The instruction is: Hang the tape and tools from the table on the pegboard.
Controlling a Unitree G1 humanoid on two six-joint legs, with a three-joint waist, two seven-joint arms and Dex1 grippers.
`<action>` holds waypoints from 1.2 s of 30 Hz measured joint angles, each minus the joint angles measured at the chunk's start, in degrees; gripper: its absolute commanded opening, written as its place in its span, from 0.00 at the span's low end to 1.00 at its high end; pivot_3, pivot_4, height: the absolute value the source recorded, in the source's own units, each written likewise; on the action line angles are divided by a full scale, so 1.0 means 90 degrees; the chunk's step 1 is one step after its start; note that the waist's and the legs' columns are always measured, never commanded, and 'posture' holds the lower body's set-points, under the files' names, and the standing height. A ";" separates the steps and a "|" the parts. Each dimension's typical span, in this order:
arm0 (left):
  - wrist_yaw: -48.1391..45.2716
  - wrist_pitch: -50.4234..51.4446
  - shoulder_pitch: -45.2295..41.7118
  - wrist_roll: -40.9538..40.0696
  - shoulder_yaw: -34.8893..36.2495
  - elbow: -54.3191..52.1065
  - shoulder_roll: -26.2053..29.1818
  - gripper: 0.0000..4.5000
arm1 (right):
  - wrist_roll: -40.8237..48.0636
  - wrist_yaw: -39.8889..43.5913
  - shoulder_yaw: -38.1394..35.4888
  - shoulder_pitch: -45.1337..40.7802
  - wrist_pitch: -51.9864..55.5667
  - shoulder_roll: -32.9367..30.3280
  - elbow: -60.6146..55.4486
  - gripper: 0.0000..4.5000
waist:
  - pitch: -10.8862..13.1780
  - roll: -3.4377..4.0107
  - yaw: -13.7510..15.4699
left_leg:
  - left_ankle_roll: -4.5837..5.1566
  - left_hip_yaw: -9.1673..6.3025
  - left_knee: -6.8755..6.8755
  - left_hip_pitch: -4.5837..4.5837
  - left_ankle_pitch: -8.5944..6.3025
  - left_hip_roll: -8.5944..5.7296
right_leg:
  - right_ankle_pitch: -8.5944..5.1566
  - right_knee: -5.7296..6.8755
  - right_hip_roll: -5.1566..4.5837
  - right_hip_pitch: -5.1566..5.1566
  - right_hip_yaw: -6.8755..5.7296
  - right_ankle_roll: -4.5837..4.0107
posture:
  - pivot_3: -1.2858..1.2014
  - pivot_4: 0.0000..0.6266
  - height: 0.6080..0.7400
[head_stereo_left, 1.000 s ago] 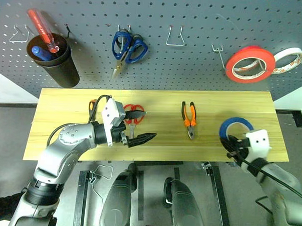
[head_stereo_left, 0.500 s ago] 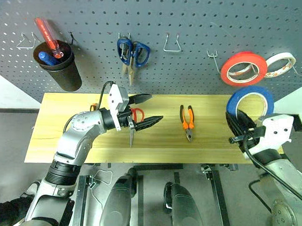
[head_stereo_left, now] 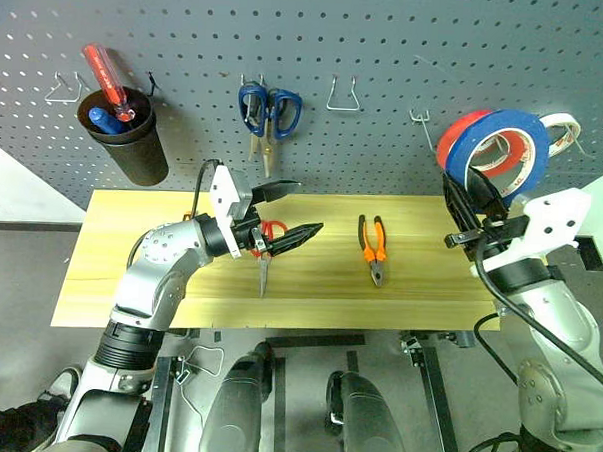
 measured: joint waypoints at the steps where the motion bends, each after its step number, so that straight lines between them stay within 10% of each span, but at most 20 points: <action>1: 0.0009 0.0000 0.0029 0.0000 0.0006 -0.0006 0.0018 1.00 | -0.0024 0.0035 0.0019 -0.0037 -0.0104 0.0002 0.0133 0.15 | -0.0001 0.0000 -0.0001 | 0.0001 -0.0001 0.0002 0.0001 0.0001 0.0000 | 0.0000 0.0003 0.0000 0.0000 0.0000 0.0000 | 0.53 0.38 0.80; 36: 0.0382 0.0053 0.0285 -0.0010 0.0177 -0.0443 0.0140 1.00 | -0.0764 0.1068 0.0878 -0.3062 -0.3763 0.0946 0.6742 0.15 | -0.0009 -0.0001 -0.0019 | 0.0004 -0.0012 0.0092 0.0010 0.0011 0.0016 | 0.0005 0.0116 0.0012 -0.0001 0.0001 -0.0011 | 0.55 0.42 0.80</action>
